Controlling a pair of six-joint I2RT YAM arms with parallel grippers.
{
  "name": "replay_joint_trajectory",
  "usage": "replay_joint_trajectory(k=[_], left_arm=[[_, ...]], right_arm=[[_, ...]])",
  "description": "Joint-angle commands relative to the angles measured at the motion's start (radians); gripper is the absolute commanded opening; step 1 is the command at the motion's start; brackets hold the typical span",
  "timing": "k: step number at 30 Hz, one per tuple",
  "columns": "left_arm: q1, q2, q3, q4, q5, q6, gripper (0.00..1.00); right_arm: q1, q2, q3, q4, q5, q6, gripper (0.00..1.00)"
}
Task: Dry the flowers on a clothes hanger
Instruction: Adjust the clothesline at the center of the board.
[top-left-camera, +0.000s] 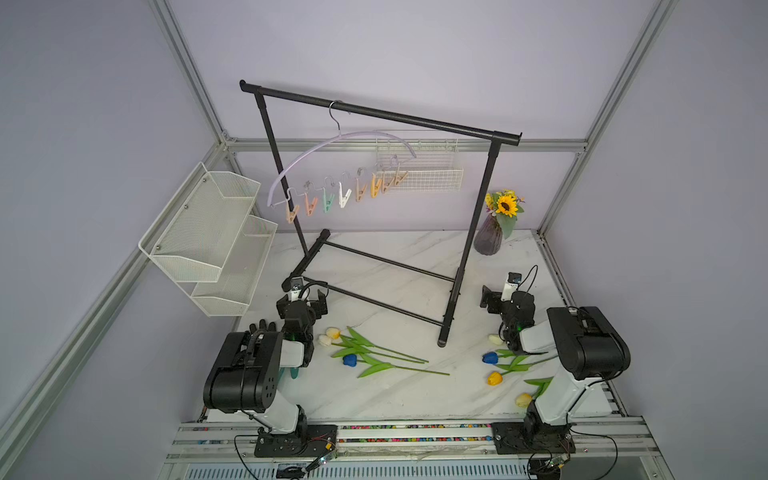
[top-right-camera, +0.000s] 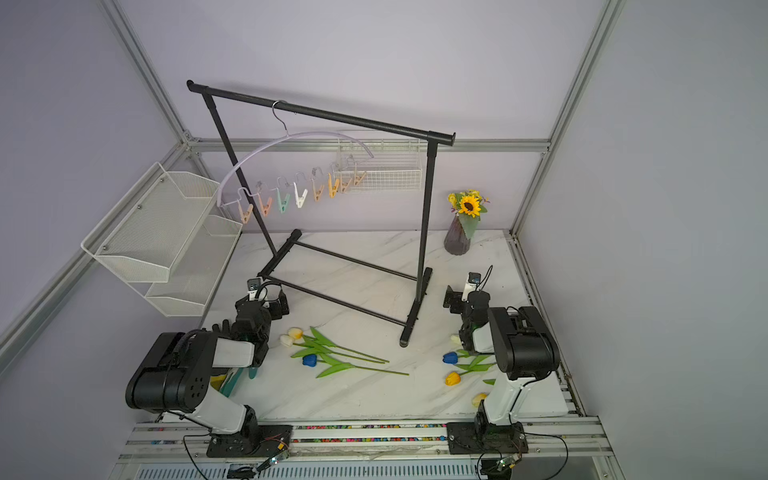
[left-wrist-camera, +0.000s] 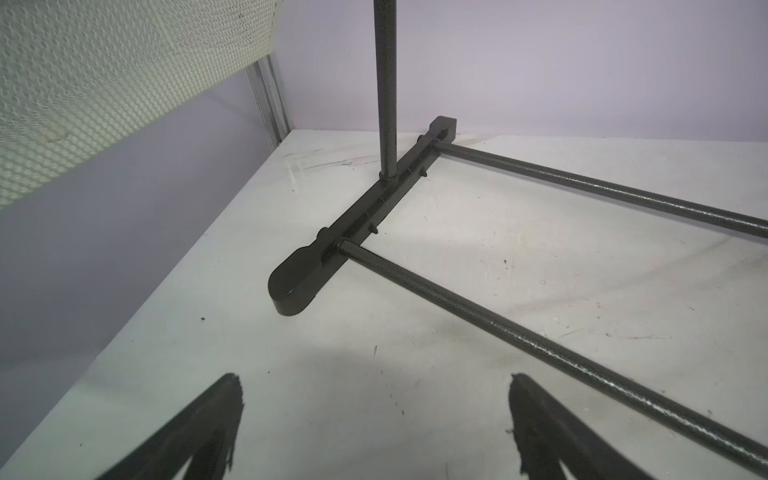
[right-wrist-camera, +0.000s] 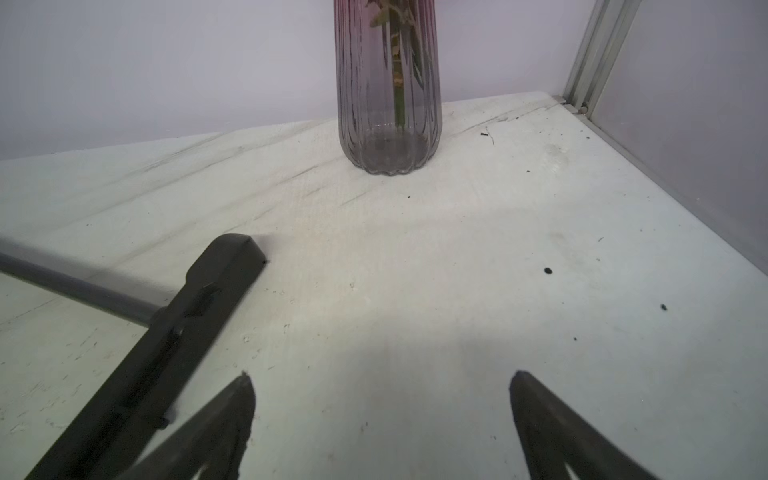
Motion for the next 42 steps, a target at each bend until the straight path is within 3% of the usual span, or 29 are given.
replay_joint_trajectory(k=[1,15,19,21,23,25,27,29,34,36,39,42], left_arm=[[0.008,-0.006,0.0,0.044,0.004,0.005,1.0],[0.008,-0.01,-0.002,0.045,0.001,0.001,1.0],[0.004,-0.065,-0.062,0.116,0.042,0.025,1.0],[-0.01,-0.143,-0.087,0.096,-0.016,0.025,1.0],[-0.026,-0.268,-0.092,0.028,-0.101,0.014,1.0],[-0.035,-0.384,-0.076,-0.08,-0.19,-0.036,1.0],[-0.037,-0.502,-0.028,-0.271,-0.295,-0.162,1.0],[-0.037,-0.61,0.047,-0.51,-0.365,-0.327,1.0],[-0.037,-0.725,0.123,-0.656,-0.292,-0.412,1.0],[-0.036,-0.73,0.168,-0.723,-0.271,-0.439,1.0],[-0.036,-0.718,0.23,-0.786,-0.212,-0.44,1.0],[-0.035,-0.707,0.275,-0.823,-0.162,-0.441,1.0]], right_arm=[[-0.003,0.002,0.008,-0.007,-0.004,-0.014,0.97],[-0.006,-0.006,-0.007,0.013,-0.004,-0.004,0.97],[-0.006,-0.096,-0.054,0.023,0.018,0.003,0.97],[-0.006,-0.186,-0.047,-0.058,0.046,0.024,0.97],[-0.006,-0.3,-0.021,-0.17,0.049,0.046,0.97],[-0.006,-0.409,0.035,-0.325,0.085,0.174,0.97],[-0.006,-0.503,0.12,-0.548,0.121,0.35,0.97],[-0.006,-0.58,0.23,-0.727,0.001,0.339,0.97],[0.006,-0.719,0.231,-0.603,-0.343,0.334,0.97],[0.038,-0.748,0.238,-0.561,-0.402,0.325,0.97],[0.151,-0.732,0.341,-0.673,-0.348,0.24,0.97],[0.334,-0.679,0.447,-0.805,-0.124,0.115,0.97]])
